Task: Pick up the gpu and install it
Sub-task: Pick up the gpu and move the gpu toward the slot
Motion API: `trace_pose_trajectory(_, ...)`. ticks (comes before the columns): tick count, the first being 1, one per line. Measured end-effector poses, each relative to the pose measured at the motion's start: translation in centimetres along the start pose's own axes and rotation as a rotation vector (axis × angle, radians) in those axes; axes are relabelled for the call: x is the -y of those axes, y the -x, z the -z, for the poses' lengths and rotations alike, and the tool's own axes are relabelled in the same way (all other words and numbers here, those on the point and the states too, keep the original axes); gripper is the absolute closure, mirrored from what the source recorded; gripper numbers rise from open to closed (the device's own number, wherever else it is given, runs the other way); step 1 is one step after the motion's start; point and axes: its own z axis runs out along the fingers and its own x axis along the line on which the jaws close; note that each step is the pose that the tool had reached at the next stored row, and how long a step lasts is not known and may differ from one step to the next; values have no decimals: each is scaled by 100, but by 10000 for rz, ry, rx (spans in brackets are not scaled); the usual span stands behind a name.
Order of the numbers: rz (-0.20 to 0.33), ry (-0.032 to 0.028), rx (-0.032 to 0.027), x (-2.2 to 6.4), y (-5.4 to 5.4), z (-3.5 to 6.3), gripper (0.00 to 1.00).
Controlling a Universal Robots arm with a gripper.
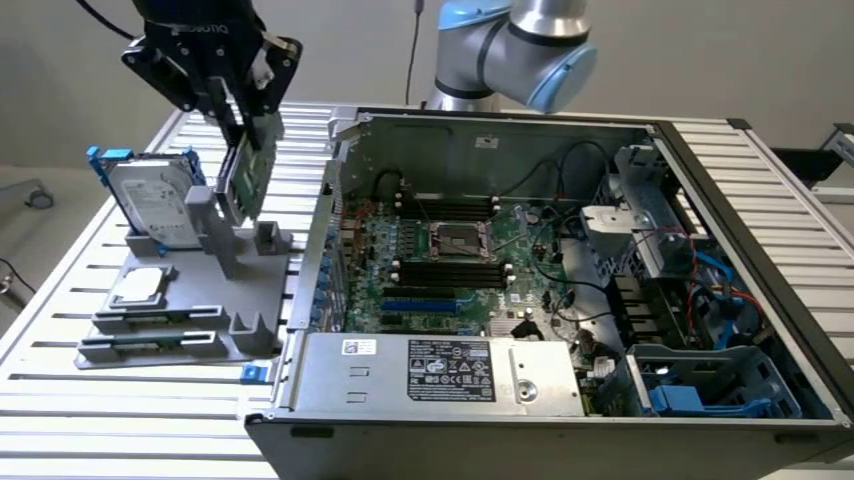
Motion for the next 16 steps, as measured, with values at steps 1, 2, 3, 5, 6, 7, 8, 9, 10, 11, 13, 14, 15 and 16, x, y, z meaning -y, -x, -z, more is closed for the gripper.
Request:
trace_pose_trajectory(1, 0, 5, 0, -3, 46, 39, 74)
trace_pose_trajectory(2, 0, 10, -2, -6, 92, 75, 74)
trace_pose_trajectory(3, 0, 21, -3, -8, 138, 105, 74)
trace_pose_trajectory(5, -1, 38, -8, -10, 229, 144, 74)
trace_pose_trajectory(6, -2, 43, -16, -8, 274, 154, 74)
trace_pose_trajectory(7, -2, 45, -25, -6, 319, 158, 74)
trace_pose_trajectory(8, -5, 47, -33, -4, 364, 161, 74)
trace_pose_trajectory(9, -5, 49, -41, -1, 413, 163, 74)
trace_pose_trajectory(10, -5, 49, -46, 2, 458, 164, 74)
trace_pose_trajectory(11, -5, 49, -52, 5, 503, 165, 74)
trace_pose_trajectory(13, -7, 50, -62, 12, 592, 163, 74)
trace_pose_trajectory(14, -8, 50, -69, 15, 637, 163, 74)
trace_pose_trajectory(15, -8, 50, -78, 20, 684, 163, 74)
trace_pose_trajectory(16, -10, 50, -86, 24, 727, 162, 74)
